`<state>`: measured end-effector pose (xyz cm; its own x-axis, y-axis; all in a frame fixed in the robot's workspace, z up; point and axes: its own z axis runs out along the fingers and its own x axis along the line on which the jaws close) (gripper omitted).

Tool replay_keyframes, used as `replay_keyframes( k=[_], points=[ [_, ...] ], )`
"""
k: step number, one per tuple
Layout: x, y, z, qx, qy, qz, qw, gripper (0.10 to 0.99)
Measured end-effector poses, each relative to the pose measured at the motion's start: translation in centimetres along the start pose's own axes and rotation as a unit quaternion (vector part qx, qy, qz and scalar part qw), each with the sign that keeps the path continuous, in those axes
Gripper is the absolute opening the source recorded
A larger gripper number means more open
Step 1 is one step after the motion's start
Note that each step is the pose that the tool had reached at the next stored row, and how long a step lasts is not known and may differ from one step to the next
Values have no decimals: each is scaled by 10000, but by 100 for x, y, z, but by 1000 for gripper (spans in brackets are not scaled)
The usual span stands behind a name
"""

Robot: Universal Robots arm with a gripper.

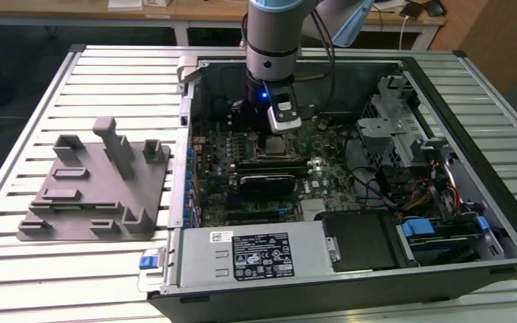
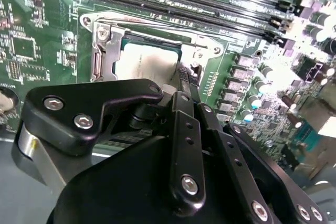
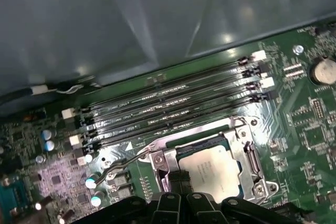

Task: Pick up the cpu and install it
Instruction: 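Close the cpu cover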

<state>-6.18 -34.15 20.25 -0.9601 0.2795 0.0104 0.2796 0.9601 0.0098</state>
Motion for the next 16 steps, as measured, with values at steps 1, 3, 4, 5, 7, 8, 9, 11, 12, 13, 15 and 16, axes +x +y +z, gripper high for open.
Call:
replay_keyframes(
  k=[1, 3, 4, 5, 7, 8, 9, 11, 12, 13, 15, 16],
  points=[
    [0, 0, 0, 0, 0, -51, 10000, 106],
    [0, 0, -2, 1, 1, -170, 9999, 106],
    [0, 0, -4, 2, 2, -227, 9997, 106],
    [0, 0, -6, 3, 2, -284, 9996, 106],
    [0, 0, -11, 4, 1, -391, 9992, 106],
    [0, 0, -14, 4, -1, -443, 9990, 106],
    [0, 0, -18, 4, -2, -491, 9988, 106],
    [1, 0, -18, 2, -4, -588, 9983, 106],
    [3, 0, -19, 3, -4, -633, 9980, 106],
    [4, -1, -18, 4, -4, -688, 9976, 106],
    [7, -2, -14, 6, -2, -829, 9966, 106],
    [8, -3, -12, 7, -1, -907, 9959, 106]
  ],
)
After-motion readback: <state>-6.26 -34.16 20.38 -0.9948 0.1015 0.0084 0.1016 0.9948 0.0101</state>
